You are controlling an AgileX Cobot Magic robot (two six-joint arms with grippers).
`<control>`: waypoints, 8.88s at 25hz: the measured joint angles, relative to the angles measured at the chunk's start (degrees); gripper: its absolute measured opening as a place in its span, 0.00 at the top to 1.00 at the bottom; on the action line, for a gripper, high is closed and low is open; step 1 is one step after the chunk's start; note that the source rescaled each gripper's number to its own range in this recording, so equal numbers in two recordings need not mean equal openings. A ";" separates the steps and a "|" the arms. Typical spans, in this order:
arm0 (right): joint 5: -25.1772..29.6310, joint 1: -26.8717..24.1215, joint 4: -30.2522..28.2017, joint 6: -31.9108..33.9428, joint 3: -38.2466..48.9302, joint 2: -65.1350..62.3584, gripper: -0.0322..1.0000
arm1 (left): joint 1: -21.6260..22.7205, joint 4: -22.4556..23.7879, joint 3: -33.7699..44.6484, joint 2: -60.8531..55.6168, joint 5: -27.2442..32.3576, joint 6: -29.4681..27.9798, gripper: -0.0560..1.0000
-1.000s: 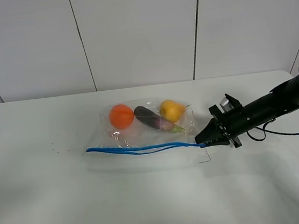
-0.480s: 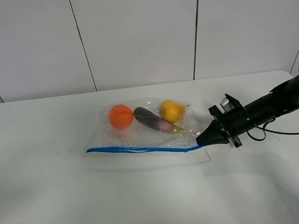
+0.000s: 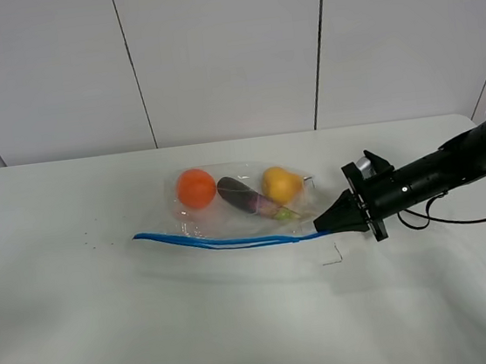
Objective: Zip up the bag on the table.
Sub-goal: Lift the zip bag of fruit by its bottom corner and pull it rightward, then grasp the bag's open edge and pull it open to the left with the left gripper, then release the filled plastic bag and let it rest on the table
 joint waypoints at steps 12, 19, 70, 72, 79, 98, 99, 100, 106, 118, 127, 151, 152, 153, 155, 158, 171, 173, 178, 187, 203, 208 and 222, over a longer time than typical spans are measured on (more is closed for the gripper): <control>0.20 0.00 0.50 7.00 -0.10 -8.98 0.97 | 0.00 0.00 0.00 0.00 0.00 0.00 0.00; 0.26 0.00 1.39 8.55 -0.10 -8.99 0.97 | 0.00 0.00 0.00 0.00 0.00 0.00 0.00; 0.26 1.53 3.38 8.66 -0.10 -8.99 0.97 | -10.94 -61.13 -14.66 68.88 -27.01 7.62 0.00; 0.26 1.53 3.40 8.49 -0.10 -8.99 0.97 | -17.22 -65.72 -13.79 72.11 -33.13 8.12 0.00; 0.26 1.53 3.44 8.29 -0.10 -8.99 0.97 | -35.90 -83.61 -16.09 85.97 -48.59 9.30 0.00; 0.26 1.53 3.44 8.29 -0.10 -8.99 0.97 | -41.77 -99.39 -35.01 109.10 -52.26 6.67 0.02; 0.26 1.53 3.44 8.29 -0.10 -8.99 0.97 | -41.77 -99.51 -35.05 109.37 -53.30 6.24 0.03; 0.26 1.53 3.44 8.29 -0.10 -8.99 0.97 | -41.77 -99.52 -35.05 109.42 -54.33 5.75 0.05; 0.26 1.53 3.44 8.23 -0.10 -8.99 0.97 | -41.77 -99.74 -35.05 109.64 -56.95 4.54 0.13; 0.26 1.53 3.20 8.23 -0.10 -8.99 0.97 | -41.77 -99.97 -35.05 109.69 -58.07 4.28 0.55; 0.26 1.53 2.76 8.23 -0.10 -8.99 0.97 | -41.77 -99.96 -35.13 109.69 -57.96 4.28 0.69; -0.11 1.53 4.55 8.23 -0.10 -8.99 0.97 | -34.81 -100.08 -35.13 109.69 -49.96 6.78 0.95; -0.11 1.53 4.65 8.23 -0.17 -8.99 0.97 | -34.12 -100.03 -35.13 109.69 -49.49 7.18 0.95; -0.16 1.53 4.73 8.23 -0.22 -8.99 0.97 | -33.46 -99.98 -35.13 109.69 -48.92 7.63 0.95; -0.16 1.53 4.94 8.23 -0.21 -8.99 0.97 | -32.39 -99.92 -35.13 109.69 -48.01 8.18 0.95; -0.16 1.53 5.13 8.23 -0.21 -8.99 0.97 | -30.69 -98.48 -35.13 109.69 -46.90 8.32 0.95; -0.16 1.62 5.18 8.23 -0.23 -8.99 0.97 | -17.16 -87.96 -35.13 109.69 -37.81 8.37 0.95; -0.16 1.69 5.18 8.23 -0.23 -8.99 0.97 | -14.41 -85.95 -35.13 109.69 -36.91 8.37 0.95; -0.05 1.69 4.94 8.23 -0.23 -8.99 0.97 | -7.11 -81.01 -35.13 109.71 -33.99 8.37 0.95; 0.07 1.79 4.83 8.23 -0.23 -8.99 0.97 | 2.98 -76.01 -35.13 109.71 -30.43 8.37 0.95; 0.24 1.88 3.02 8.23 -0.23 -8.99 0.97 | 5.34 -75.69 -35.33 109.71 -29.10 16.45 0.11; 0.24 1.82 2.51 8.29 -0.23 -8.99 0.97 | 7.98 -73.86 -39.02 109.75 -26.90 24.20 0.02; 0.30 1.82 1.95 8.29 -0.23 -8.99 0.97 | 9.25 -9.14 -64.06 109.75 -0.95 11.83 0.01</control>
